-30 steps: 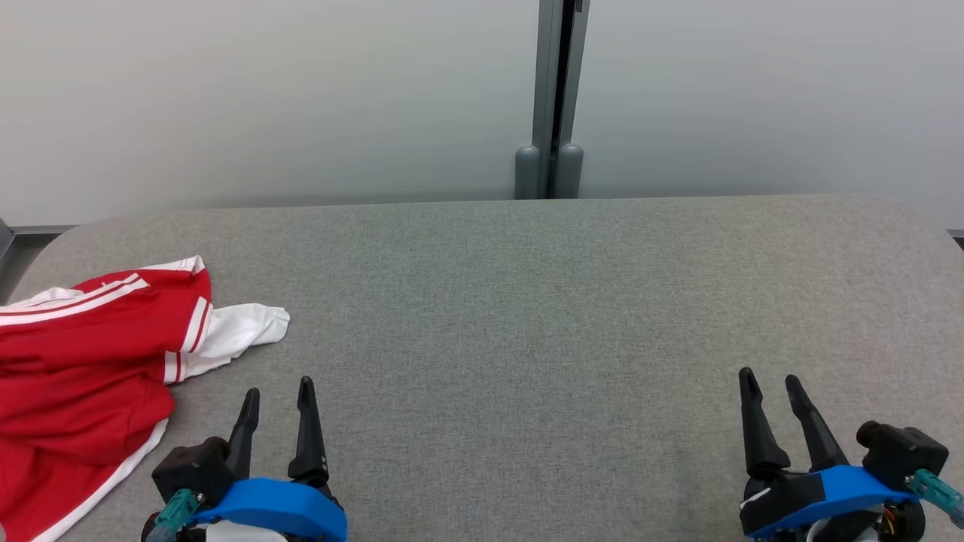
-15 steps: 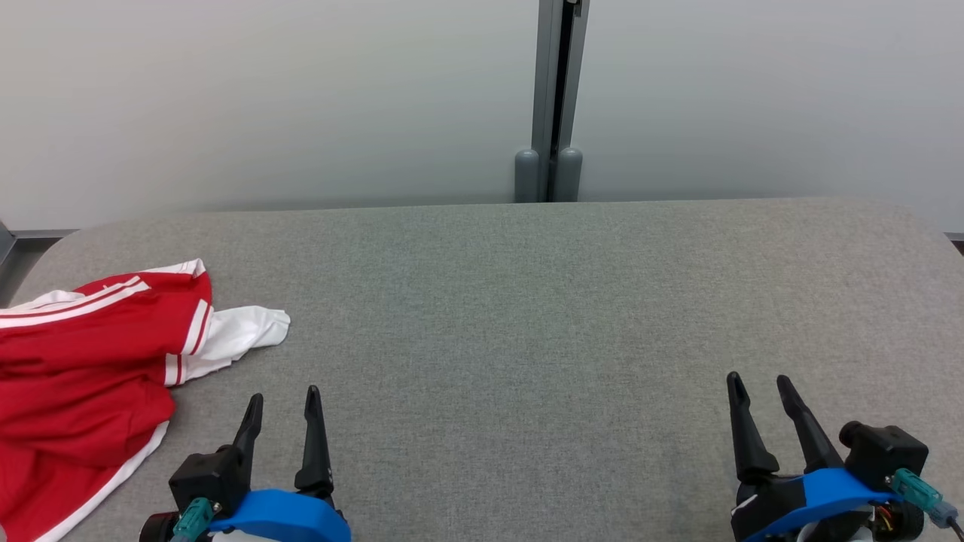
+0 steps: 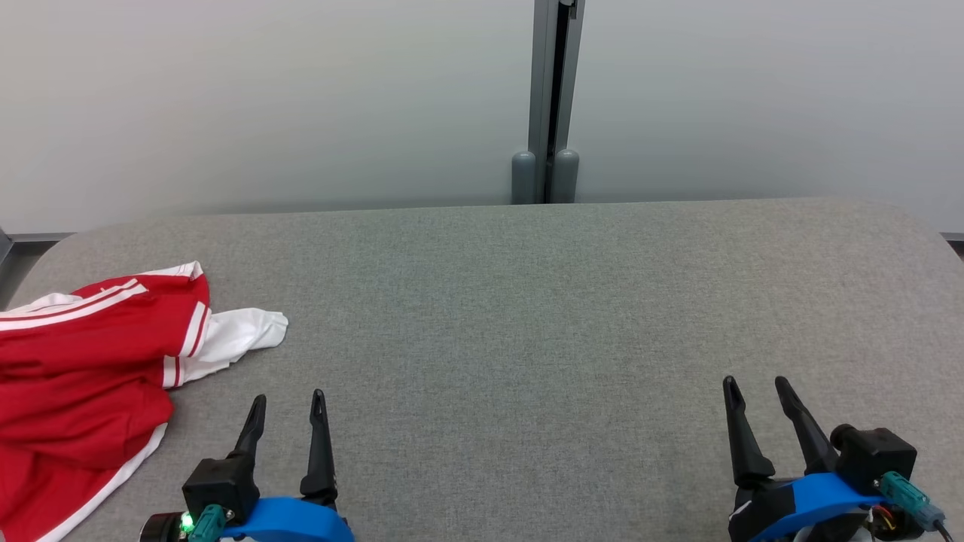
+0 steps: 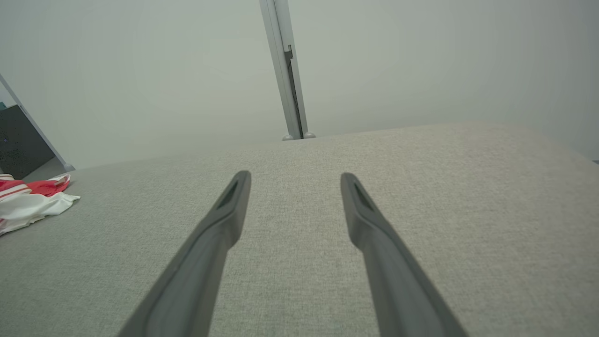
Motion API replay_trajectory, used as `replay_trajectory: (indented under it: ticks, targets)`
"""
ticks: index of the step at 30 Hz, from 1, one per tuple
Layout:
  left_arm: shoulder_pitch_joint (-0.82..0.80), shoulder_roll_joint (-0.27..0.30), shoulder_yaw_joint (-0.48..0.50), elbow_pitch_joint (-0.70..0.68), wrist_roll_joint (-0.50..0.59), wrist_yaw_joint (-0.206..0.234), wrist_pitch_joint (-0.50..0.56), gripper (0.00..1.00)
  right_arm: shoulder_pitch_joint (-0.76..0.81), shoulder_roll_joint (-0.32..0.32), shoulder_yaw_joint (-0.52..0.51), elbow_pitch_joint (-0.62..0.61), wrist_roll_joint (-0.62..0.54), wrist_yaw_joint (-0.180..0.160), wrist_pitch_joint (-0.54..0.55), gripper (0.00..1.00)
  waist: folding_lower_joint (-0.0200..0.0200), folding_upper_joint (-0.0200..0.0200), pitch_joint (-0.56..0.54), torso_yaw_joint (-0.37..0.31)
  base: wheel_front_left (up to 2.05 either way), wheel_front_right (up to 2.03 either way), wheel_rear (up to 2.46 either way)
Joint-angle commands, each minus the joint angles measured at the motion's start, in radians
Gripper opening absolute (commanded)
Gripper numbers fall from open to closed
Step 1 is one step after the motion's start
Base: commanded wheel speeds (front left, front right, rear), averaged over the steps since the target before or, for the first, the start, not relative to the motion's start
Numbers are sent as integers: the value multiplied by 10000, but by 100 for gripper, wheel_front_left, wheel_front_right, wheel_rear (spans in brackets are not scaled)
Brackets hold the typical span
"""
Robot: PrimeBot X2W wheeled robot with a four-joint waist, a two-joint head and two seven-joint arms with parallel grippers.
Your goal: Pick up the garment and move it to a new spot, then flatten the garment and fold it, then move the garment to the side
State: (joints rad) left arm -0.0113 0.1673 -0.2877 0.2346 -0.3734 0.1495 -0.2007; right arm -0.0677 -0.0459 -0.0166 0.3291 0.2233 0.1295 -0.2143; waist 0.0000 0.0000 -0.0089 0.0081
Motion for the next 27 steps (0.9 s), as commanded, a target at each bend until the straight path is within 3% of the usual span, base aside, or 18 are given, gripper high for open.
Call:
replay_trajectory:
  ticks: [1,16,27]
  targets:
    - [50,82,-40,-29,157,62,-74,100,5,-77,-9,12,-151,21,-96,100,0,0,2,18,0,0,0]
    - [-29,109,-95,1,1,65,-109,100,-55,-77,-67,105,-134,14,-165,100,0,0,1,157,0,0,0]
    - [-68,211,-136,-103,42,192,-117,100,118,-70,-71,30,-53,14,-144,100,0,0,-2,1503,0,0,0]
